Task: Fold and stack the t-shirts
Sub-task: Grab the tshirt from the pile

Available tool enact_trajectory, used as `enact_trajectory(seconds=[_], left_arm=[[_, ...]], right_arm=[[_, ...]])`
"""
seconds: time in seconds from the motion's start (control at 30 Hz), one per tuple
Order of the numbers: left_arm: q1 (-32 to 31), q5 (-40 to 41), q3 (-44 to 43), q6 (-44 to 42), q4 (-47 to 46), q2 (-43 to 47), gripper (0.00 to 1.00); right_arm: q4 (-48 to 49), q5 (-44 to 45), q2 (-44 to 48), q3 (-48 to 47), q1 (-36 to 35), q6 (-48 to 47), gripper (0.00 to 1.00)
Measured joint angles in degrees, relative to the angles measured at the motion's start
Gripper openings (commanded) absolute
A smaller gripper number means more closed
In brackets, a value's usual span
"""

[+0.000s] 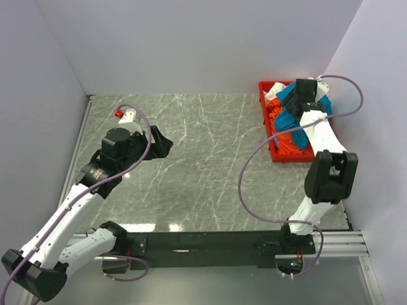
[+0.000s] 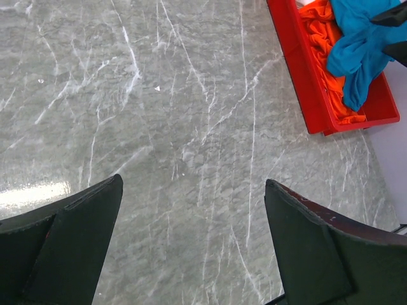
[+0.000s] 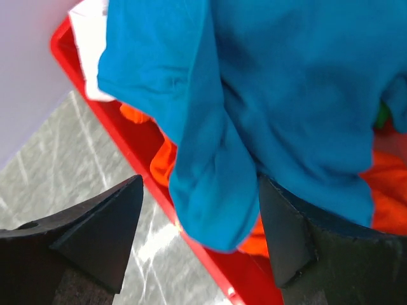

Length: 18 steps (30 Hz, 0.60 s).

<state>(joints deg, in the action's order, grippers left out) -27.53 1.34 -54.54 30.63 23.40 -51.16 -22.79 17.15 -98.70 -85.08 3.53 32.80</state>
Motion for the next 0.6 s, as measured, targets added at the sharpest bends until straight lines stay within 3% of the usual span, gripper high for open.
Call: enact_trajectory(seconds=[0.1,0.2,0.27,0.3,0.4,0.6], left_arm=[[0.2,0.0,0.0,0.0,0.0,0.0,0.99],[0.3,0.0,0.0,0.0,0.0,0.0,0.99],[0.4,0.0,0.0,0.0,0.0,0.0,1.00],[0.5,0.0,0.0,0.0,0.0,0.0,0.99],[0.7,0.0,0.0,0.0,0.0,0.0,0.99],[1.0,0.0,0.0,0.1,0.0,0.0,0.99]], right_arm=[[-0.1,0.7,-4.3,-3.0,0.1,0.0,0.76],[-0.5,1.1,-8.4,-5.9,0.2,0.1,0.62],[-0.7,1.5,-10.0,-7.1,0.3,-0.3,0.39],[-1.0,1.7,-10.4,-7.5,0.3,-0.5,0.22],[-1.3,2.3,-10.4,-7.6,0.3,-1.0,0.00],[-2.8,2.2,-7.2,-7.6,0.2,-1.5,0.00]])
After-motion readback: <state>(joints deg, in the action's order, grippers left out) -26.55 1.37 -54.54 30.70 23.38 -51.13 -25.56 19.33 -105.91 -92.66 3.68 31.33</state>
